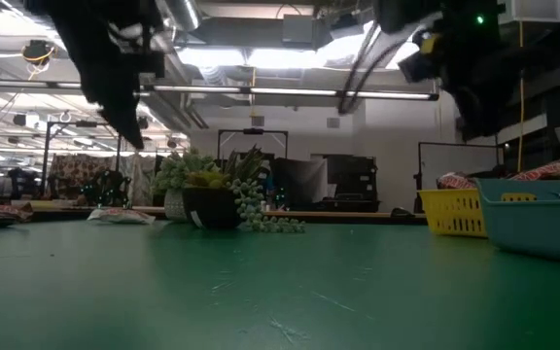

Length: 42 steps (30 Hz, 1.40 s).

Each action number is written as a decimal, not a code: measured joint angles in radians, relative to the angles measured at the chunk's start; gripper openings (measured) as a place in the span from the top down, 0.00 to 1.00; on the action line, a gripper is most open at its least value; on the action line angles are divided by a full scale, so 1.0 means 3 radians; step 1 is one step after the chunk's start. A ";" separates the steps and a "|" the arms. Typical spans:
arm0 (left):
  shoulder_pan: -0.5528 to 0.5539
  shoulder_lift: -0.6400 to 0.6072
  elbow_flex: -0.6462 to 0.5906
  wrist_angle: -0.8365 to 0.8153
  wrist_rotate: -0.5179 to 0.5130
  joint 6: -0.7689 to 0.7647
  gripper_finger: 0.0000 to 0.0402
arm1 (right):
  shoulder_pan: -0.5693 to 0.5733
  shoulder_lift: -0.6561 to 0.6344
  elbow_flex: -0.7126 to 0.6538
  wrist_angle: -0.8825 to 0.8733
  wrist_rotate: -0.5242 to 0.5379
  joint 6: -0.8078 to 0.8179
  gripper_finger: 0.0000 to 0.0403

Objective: Sort candy
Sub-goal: Put the white candy into the yellow bin

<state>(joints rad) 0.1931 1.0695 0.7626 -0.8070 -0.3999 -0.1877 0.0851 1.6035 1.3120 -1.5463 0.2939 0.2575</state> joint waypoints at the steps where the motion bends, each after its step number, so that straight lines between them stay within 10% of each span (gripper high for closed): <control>1: 0.0110 0.0019 -0.0026 -0.0004 0.0002 0.0076 0.44 | 0.0002 0.0000 0.0074 0.0001 0.0001 0.0001 0.54; 20: 0.1508 0.0677 -0.0358 0.0713 0.0472 0.1347 0.44 | 0.0347 0.0000 0.0888 0.0989 -0.0849 0.0202 0.54; 42: 0.1710 0.1372 -0.0350 0.1031 0.0620 0.1353 0.61 | 0.1030 0.0000 0.0888 0.1531 -0.0834 0.0388 0.54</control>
<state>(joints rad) 0.7059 1.4811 0.6575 -0.4976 -0.2138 0.2182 0.3941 1.6035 1.5784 -1.0869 0.0437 0.3740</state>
